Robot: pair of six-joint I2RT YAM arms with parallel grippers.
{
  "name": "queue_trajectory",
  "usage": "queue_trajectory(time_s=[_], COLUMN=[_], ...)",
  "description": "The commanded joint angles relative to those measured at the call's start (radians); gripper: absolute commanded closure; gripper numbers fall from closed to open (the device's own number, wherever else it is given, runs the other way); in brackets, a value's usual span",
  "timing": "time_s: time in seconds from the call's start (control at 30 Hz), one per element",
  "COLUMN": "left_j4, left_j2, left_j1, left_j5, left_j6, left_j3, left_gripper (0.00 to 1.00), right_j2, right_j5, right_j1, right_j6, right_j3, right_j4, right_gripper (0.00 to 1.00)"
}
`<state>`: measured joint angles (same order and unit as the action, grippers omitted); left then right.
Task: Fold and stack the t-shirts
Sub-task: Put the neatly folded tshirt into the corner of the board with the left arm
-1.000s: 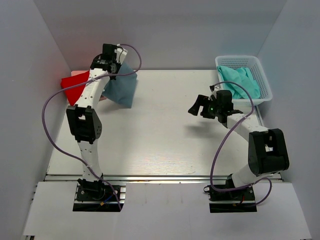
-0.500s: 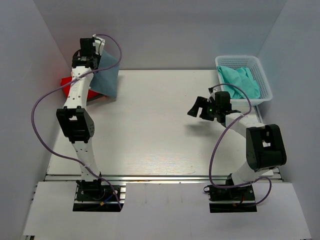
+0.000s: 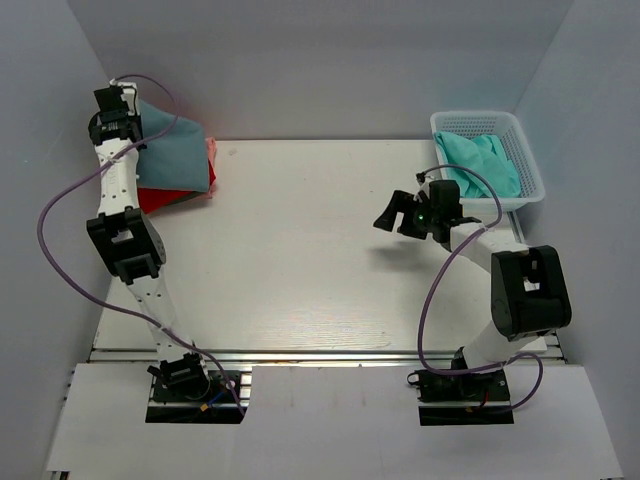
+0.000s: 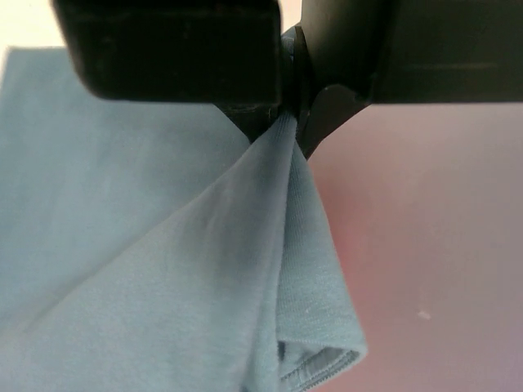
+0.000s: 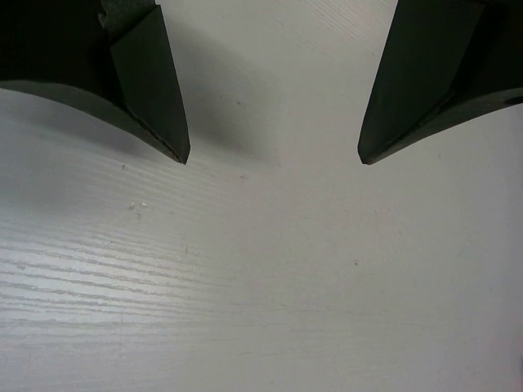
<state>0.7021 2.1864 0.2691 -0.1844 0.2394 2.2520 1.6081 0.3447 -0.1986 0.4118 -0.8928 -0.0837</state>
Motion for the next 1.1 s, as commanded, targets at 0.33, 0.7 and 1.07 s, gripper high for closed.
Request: queue_trajectory(time_s=[0.33, 0.7, 1.07], left_j4=[-0.039, -0.128, -0.176], left_j2=[0.144, 0.061, -0.001], left_j1=[0.048, 0.019, 0.01], left_j5=[0.065, 0.198, 0.244], left_j6=[-0.104, -0.147, -0.21], left_j3=[0.05, 0.069, 0.087], left_gripper=[0.1, 0.0, 0.0], right_j2=[0.03, 0.052, 0.049], right_j5=[0.031, 0.091, 0.106], right_j1=[-0.004, -0.009, -0.01], right_j6=[-0.015, -0.027, -0.036], right_j3=[-0.086, -0.09, -0.087], right_j4=[-0.004, -0.025, -0.045], right_gripper=[0.12, 0.12, 0.1])
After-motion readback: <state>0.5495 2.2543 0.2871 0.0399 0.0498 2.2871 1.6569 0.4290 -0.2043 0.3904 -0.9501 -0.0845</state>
